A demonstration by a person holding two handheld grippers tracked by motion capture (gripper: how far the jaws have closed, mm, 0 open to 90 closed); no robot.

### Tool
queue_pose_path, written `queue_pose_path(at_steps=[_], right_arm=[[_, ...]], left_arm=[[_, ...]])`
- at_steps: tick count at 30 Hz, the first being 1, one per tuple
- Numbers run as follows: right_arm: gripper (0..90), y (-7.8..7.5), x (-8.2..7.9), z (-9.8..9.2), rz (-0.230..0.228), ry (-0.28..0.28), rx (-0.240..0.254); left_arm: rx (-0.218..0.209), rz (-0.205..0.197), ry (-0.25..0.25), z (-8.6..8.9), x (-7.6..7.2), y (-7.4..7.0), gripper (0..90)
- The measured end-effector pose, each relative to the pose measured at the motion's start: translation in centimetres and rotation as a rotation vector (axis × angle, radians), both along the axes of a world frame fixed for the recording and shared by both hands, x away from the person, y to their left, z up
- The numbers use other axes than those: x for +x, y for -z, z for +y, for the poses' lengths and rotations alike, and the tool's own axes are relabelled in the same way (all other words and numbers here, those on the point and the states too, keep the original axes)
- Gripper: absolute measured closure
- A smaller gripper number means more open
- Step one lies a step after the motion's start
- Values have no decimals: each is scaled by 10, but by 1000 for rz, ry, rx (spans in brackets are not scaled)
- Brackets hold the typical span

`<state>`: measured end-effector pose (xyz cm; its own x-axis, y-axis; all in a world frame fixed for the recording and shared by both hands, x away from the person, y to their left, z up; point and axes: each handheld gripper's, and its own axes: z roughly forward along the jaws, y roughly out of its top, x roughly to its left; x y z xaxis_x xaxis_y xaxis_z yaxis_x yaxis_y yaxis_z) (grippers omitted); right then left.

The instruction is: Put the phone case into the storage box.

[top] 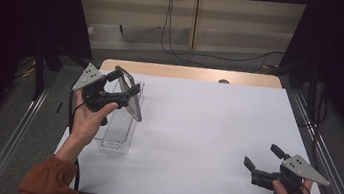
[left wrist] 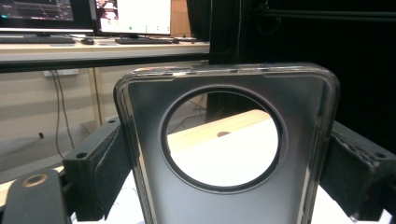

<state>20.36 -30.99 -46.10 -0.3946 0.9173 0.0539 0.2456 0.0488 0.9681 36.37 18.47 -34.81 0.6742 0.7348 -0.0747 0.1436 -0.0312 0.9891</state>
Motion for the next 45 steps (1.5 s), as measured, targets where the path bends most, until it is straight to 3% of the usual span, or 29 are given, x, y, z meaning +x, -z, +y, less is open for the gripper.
queue_pose_path(at_steps=[16,21,23,28,31,45], right_arm=[[0,0,1,0,3,-4,-5],[0,1,1,0,-2,-12,-14],[0,1,1,1,1,-4,-8],[0,2,1,1,7,-16,-16],[0,2,1,2,7,-13,-13],[0,3,2,0,9,-28,-8]], left_arm=[[6,-4,-76,16,22,-9,118],[6,5,-104,18,33,-6,118],[32,1,-116,18,37,-5,118],[44,4,-142,18,49,-3,117],[84,16,-162,16,57,0,117],[69,30,-193,10,82,16,117]])
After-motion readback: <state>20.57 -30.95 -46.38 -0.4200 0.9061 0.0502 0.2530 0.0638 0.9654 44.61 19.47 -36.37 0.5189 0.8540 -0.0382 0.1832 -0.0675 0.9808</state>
